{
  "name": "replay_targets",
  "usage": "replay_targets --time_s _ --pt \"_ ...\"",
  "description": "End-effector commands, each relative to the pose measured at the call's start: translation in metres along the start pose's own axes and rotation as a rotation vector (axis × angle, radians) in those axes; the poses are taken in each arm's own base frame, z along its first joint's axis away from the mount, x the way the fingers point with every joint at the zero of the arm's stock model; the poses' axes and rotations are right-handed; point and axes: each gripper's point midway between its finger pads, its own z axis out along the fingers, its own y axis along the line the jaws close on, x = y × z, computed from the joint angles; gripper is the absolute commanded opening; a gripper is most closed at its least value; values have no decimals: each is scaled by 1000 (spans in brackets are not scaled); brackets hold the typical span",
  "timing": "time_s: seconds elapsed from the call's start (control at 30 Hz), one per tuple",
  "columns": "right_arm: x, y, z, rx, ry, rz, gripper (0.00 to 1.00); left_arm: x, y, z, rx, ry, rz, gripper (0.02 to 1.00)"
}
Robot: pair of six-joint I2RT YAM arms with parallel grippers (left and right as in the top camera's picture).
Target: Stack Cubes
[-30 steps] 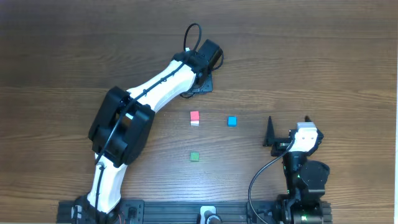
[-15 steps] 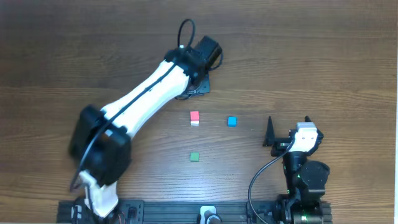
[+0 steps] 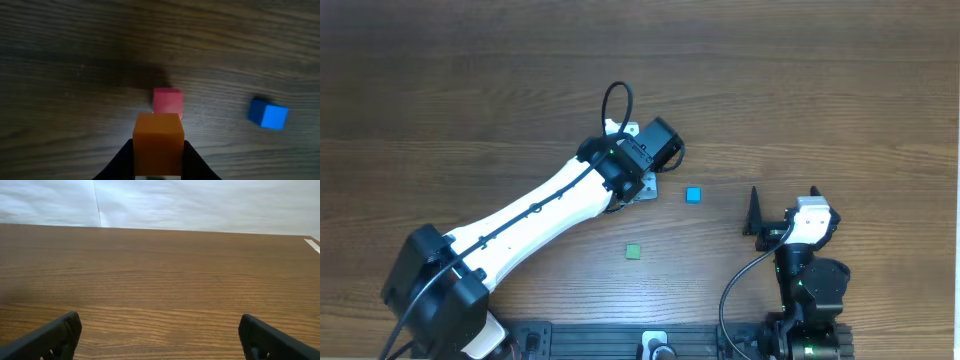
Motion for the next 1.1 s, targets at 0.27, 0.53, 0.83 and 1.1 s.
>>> replay_targets --time_s 0.27,0.53,0.83,1.1 --pt "2 1 0 -6 0 -4 993 2 -9 22 3 14 -7 38" --pt "2 1 0 -6 0 -4 993 2 -11 30 1 20 -7 40" --pt "2 1 0 -6 0 -4 993 3 -12 37 -5 24 -6 42" --pt "2 1 0 -6 0 -4 993 2 -12 37 -8 20 -8 47"
